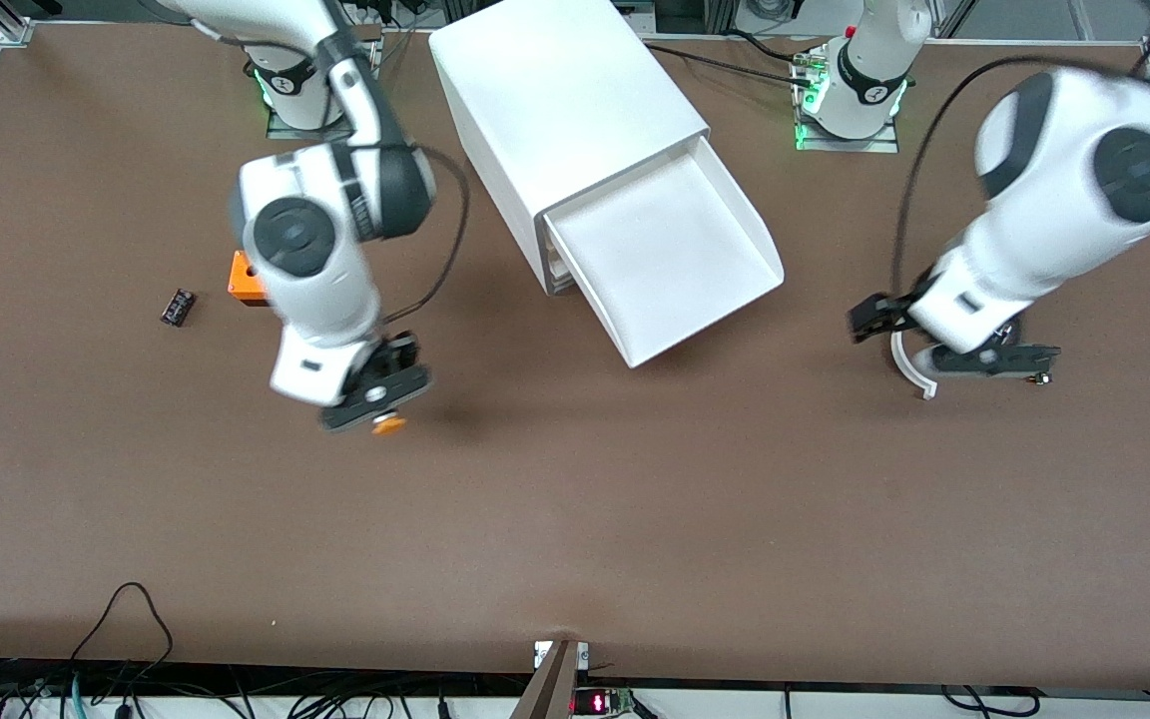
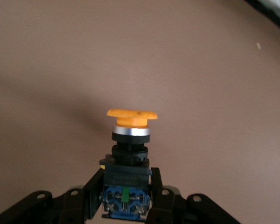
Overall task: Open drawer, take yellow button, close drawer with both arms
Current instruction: 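Lift the button out with the right gripper while the left gripper returns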
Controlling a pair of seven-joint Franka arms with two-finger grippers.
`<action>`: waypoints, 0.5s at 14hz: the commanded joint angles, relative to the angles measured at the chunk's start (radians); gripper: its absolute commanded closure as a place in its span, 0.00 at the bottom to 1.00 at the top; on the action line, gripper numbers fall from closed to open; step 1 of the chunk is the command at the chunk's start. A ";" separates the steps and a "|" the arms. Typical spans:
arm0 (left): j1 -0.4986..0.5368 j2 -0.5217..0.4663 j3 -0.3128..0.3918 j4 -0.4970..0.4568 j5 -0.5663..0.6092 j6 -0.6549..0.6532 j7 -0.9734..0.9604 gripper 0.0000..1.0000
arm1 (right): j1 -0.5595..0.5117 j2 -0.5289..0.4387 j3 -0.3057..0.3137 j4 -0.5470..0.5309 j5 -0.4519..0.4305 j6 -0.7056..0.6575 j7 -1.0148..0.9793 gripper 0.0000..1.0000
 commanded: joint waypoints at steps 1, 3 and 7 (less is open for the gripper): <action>-0.071 0.058 0.001 -0.070 0.005 0.174 -0.168 0.00 | -0.073 -0.048 0.020 -0.147 0.038 0.117 0.032 0.71; -0.114 0.078 -0.003 -0.130 0.006 0.286 -0.280 0.00 | -0.111 -0.043 0.024 -0.251 0.032 0.243 0.014 0.71; -0.143 0.057 -0.088 -0.187 -0.004 0.262 -0.394 0.00 | -0.157 -0.031 0.025 -0.367 0.032 0.380 -0.023 0.72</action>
